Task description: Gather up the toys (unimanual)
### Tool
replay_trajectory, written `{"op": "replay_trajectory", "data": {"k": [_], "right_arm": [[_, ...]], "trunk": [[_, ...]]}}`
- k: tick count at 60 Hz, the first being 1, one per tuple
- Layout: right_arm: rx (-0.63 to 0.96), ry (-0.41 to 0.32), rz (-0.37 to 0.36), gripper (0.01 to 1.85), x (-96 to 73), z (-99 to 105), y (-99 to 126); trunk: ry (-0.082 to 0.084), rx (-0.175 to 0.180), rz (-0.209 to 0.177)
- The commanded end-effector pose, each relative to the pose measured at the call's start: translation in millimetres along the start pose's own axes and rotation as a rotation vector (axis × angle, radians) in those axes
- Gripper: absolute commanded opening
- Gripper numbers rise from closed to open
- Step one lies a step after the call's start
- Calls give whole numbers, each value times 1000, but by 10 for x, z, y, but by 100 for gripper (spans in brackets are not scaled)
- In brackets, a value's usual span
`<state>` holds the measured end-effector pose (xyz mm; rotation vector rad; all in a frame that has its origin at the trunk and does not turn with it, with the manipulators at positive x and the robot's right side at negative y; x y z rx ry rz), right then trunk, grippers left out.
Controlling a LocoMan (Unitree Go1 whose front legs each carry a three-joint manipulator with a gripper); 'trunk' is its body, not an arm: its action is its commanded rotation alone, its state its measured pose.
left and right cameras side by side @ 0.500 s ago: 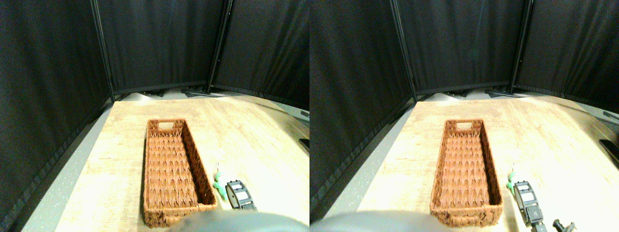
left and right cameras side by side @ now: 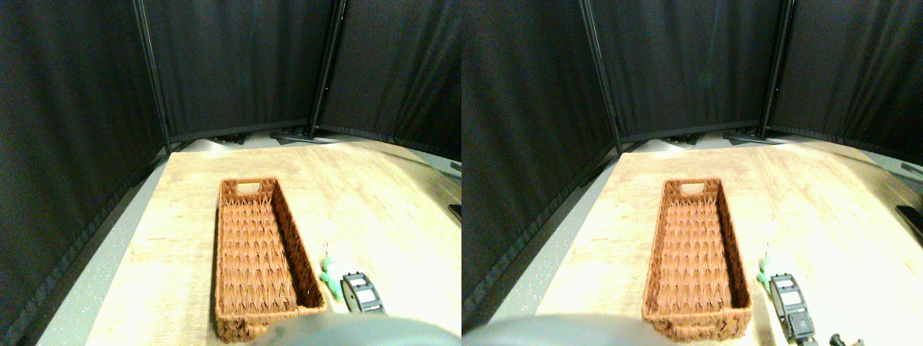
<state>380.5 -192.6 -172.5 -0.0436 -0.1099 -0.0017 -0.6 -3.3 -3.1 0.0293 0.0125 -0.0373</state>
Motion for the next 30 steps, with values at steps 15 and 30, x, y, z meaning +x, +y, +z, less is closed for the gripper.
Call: {"op": "replay_trajectory", "data": {"k": [15,30], "right_arm": [[333,-10,-71,54,89,64,-113],[549,73,-90,65,147,-20,-210]], "trunk": [[-5,-14,-13],[-3,-23,-14]]}}
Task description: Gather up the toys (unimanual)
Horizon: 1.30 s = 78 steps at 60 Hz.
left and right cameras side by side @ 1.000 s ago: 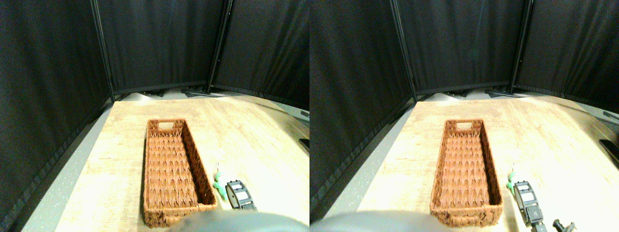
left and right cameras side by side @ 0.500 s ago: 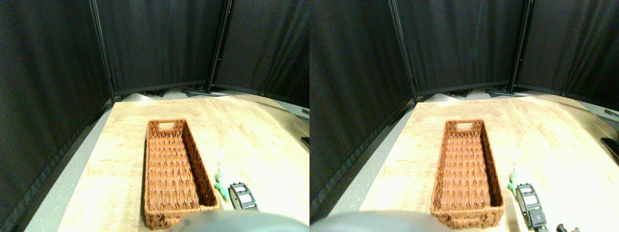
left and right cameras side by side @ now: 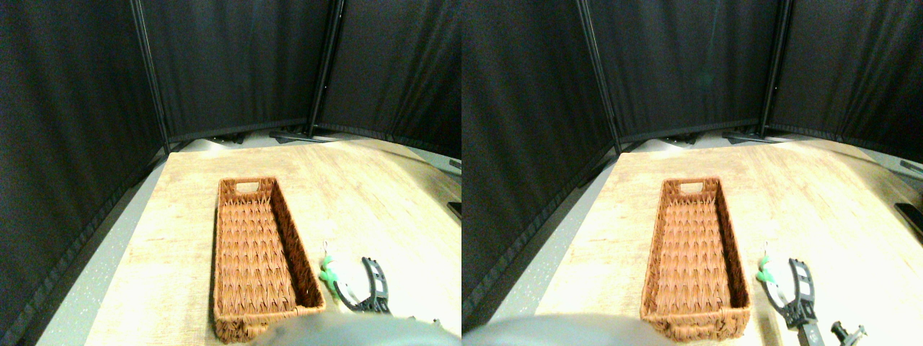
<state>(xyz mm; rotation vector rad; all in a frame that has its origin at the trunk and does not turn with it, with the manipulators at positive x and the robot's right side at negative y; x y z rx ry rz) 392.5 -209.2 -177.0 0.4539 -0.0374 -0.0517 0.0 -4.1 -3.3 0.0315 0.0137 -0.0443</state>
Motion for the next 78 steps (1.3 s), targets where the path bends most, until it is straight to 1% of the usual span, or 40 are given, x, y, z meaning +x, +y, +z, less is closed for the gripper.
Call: {"op": "replay_trajectory", "data": {"k": [1,3,4,6,9,10,11,14,15,17,18,21,22,26,28,30,32,33,34,37,40,43,49,52,55,59,60,66,67,70,71,78], "right_arm": [[65,7,-21,66,40,72,-18],[72,10,-28,66,44,76,-19],[101,25,-48,70,60,87,-29],[109,30,-50,70,64,89,-32],[178,59,-47,72,85,107,-42],[210,73,-48,73,93,114,-45],[242,90,-52,73,100,122,-50],[324,125,-81,73,111,138,-53],[324,125,-81,73,111,138,-53],[386,157,-98,74,125,151,-65],[386,157,-98,74,125,151,-65],[465,163,-137,76,144,148,-86],[483,168,-154,77,155,146,-96],[531,189,-167,80,195,134,-123],[575,204,-180,82,212,123,-132],[628,234,-191,84,232,104,-141],[635,241,-192,84,237,98,-144],[629,260,-183,86,255,75,-159],[629,260,-183,86,255,75,-159],[627,296,-179,89,302,35,-177],[626,307,-181,89,329,14,-186],[646,308,-192,93,379,-34,-199],[655,303,-195,101,413,-100,-209],[664,283,-236,110,400,-136,-212],[674,287,-243,113,401,-174,-216],[682,285,-264,116,405,-217,-225],[686,286,-267,116,410,-241,-235],[702,283,-291,115,417,-327,-265],[711,279,-304,115,414,-353,-274],[705,278,-308,114,407,-379,-290],[704,276,-314,113,406,-397,-303],[731,267,-340,117,416,-478,-353]], "trunk": [[-4,-25,-7],[-4,-25,-7],[-4,-25,-7],[-4,-25,-7],[-4,-25,-7],[-1,-35,-8],[-1,-35,-8],[-1,-35,-8],[-1,-35,-8],[2,-40,-9],[2,-40,-9],[2,-40,-9],[6,-47,-6],[9,-47,-4],[9,-48,-3],[11,-49,-2],[13,-50,-3],[15,-51,-3],[15,-51,-3],[15,-50,-3],[15,-50,-3],[15,-52,-3],[15,-52,-3],[15,-52,-3],[19,-59,7],[19,-59,7],[13,-66,11],[15,-66,15],[15,-66,15],[15,-66,15],[17,-69,18],[17,-69,18]]}}
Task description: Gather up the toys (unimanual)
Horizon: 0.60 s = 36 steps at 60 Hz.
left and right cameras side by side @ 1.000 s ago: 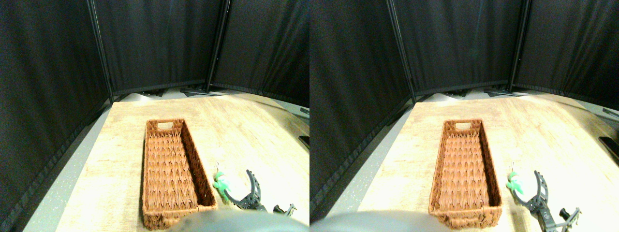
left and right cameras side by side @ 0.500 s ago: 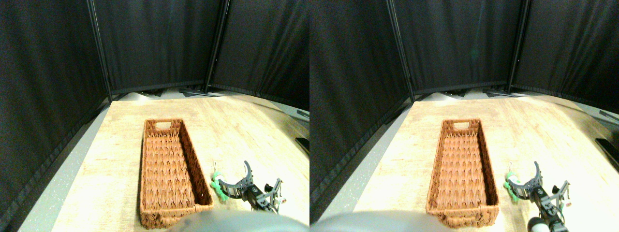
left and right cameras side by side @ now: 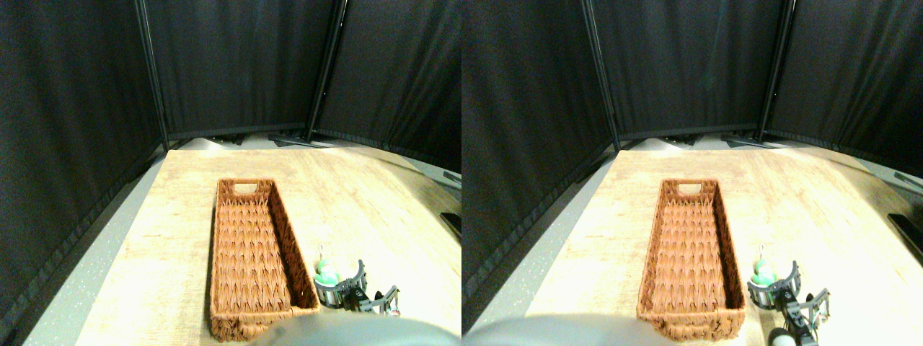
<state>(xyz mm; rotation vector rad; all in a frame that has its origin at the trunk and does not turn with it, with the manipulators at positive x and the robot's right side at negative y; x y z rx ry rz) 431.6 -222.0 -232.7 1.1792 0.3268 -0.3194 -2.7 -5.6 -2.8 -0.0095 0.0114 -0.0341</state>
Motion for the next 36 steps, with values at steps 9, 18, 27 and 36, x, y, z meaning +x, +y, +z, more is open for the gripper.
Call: {"op": "replay_trajectory", "data": {"k": [9,18,27,36], "right_arm": [[42,-4,2,111,134,0,-62],[102,-18,-28,111,179,27,-106],[172,-60,-65,94,221,37,-144],[94,-226,-50,6,247,14,-139]], "trunk": [[18,-31,9],[19,-33,13],[21,-31,14],[24,-27,11]]}}
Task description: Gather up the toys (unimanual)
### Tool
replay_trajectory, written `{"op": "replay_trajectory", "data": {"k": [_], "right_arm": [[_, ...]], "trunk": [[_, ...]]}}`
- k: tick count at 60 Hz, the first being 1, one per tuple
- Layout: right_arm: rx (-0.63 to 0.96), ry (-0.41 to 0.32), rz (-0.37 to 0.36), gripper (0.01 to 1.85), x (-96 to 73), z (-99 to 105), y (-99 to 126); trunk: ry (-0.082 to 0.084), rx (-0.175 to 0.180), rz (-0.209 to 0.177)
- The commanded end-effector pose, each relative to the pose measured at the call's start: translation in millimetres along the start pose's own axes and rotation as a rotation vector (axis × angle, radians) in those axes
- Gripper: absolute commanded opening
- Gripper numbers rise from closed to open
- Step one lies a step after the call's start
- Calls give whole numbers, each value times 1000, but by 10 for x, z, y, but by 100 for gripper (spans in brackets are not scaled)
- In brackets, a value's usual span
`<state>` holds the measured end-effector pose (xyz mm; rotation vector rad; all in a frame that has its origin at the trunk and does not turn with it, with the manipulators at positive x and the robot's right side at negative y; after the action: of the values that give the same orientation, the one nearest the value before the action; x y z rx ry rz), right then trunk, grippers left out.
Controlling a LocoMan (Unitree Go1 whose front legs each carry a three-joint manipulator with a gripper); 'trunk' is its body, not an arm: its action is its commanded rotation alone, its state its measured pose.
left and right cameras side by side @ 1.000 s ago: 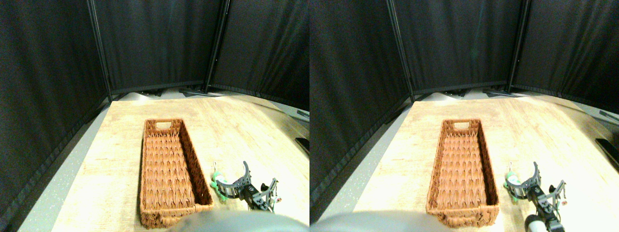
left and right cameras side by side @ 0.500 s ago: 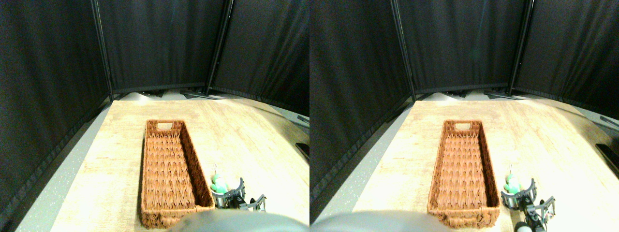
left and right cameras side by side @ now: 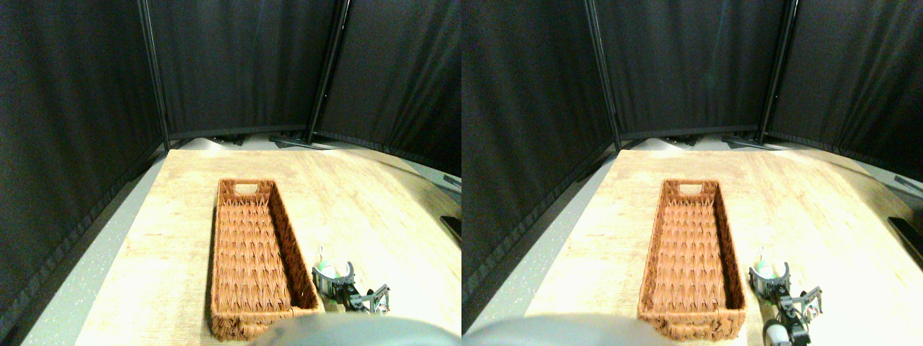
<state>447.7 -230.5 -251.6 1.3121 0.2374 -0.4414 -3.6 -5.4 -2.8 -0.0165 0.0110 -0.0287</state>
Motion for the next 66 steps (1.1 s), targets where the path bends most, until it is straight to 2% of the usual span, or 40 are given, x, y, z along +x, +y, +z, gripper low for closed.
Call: {"op": "replay_trajectory", "data": {"k": [1,4,11,14,28,34,55,66], "right_arm": [[-62,-140,-6,6,15,-14,-12],[-85,-179,-26,6,9,-9,35],[-79,-197,-33,6,-8,19,111],[-4,-207,-40,6,-12,33,139],[-5,-223,-14,6,-47,46,250],[-43,-232,29,6,-60,56,314],[-118,-166,134,6,-157,32,812],[-164,-91,179,6,-140,9,984]], "trunk": [[25,-20,5],[26,-19,4],[25,-17,1],[25,-17,1],[28,-14,-3],[25,-13,-8],[17,-17,-13],[9,-20,-12]]}}
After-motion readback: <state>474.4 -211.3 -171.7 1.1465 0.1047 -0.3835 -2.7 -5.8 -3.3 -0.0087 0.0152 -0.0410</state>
